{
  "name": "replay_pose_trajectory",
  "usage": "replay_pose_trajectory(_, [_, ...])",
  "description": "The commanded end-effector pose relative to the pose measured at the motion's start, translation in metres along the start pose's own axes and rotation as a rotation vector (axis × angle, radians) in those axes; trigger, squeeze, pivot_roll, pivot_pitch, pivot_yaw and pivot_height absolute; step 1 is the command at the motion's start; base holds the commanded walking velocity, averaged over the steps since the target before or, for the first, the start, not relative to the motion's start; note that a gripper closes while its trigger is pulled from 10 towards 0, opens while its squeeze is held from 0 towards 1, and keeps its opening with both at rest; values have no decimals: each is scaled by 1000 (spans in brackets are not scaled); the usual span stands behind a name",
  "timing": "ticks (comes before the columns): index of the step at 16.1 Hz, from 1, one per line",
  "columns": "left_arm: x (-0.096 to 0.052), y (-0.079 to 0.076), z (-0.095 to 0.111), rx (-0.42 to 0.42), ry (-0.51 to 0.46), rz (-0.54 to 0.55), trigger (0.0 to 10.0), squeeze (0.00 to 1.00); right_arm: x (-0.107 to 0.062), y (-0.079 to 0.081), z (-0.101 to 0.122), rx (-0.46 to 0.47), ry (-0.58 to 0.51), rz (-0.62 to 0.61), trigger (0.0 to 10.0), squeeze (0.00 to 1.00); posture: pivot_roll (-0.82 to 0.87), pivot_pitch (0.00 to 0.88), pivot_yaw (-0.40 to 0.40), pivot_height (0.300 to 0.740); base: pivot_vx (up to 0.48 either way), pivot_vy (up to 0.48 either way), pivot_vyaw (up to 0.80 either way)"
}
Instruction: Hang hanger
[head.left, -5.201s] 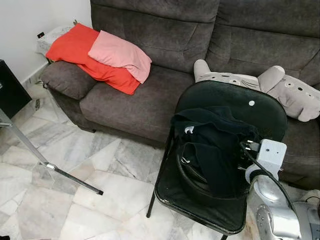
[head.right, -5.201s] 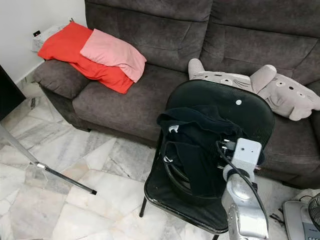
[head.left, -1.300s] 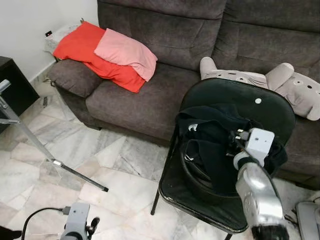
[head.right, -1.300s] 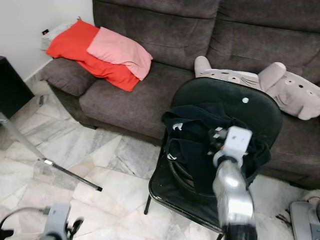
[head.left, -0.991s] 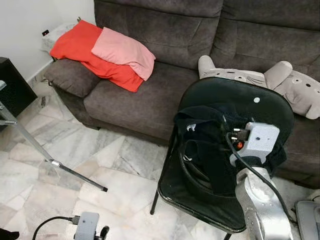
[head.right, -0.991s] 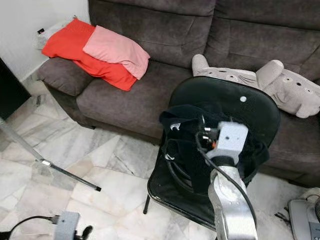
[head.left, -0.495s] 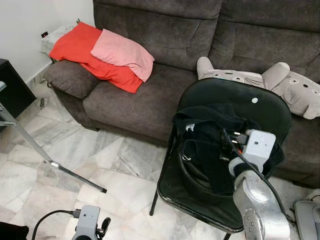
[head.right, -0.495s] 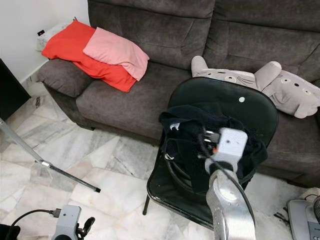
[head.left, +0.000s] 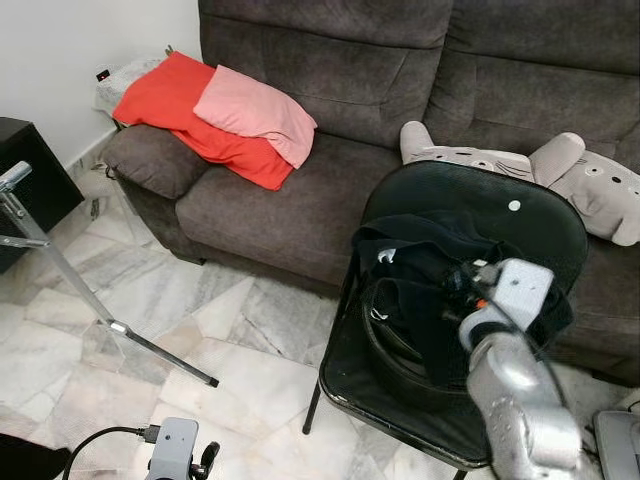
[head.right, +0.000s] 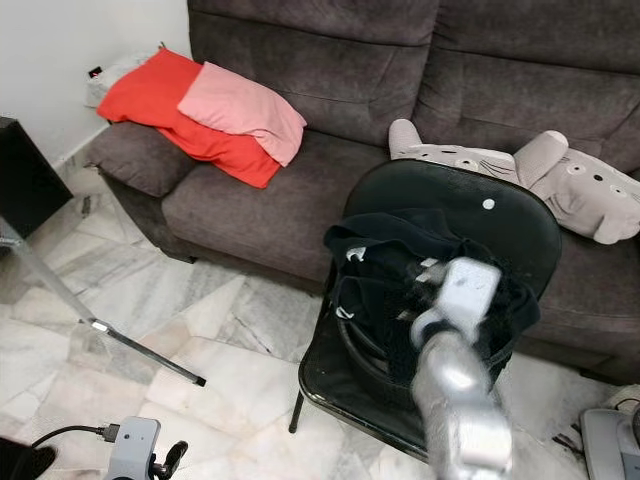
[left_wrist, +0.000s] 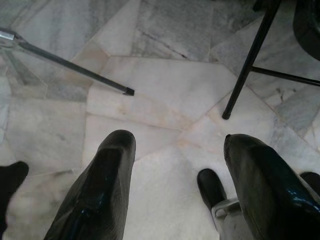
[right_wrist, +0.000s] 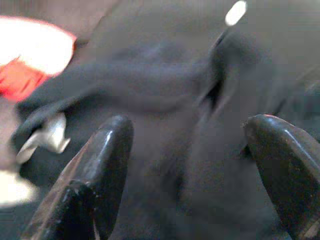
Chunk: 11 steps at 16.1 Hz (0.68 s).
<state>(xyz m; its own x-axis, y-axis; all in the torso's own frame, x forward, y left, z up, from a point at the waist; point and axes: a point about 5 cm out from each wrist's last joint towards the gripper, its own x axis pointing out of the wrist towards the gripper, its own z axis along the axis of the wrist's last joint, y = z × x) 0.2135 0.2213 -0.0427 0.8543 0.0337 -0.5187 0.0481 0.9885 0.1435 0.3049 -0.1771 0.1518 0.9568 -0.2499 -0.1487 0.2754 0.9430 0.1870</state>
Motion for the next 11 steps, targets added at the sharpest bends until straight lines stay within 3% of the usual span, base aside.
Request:
replay_pose_trajectory(1, [-3,3,-7,-7,31,6,10000,0,5,-11,5,10,-23,-52,10000,0,-122,168,19,740,0,0,0])
replay_pose_trajectory(6, [-2,4,-7,-7,43,13,10000,0,34,-31,6,-33,2,-98,10000,0,-115,205,35,740,0,0,0])
replay_pose_trajectory(11, [7,18,18,-36,-41,57,10000,0,42,-27,9,-38,-44,-74,10000,0,-90,218,40,740,0,0,0])
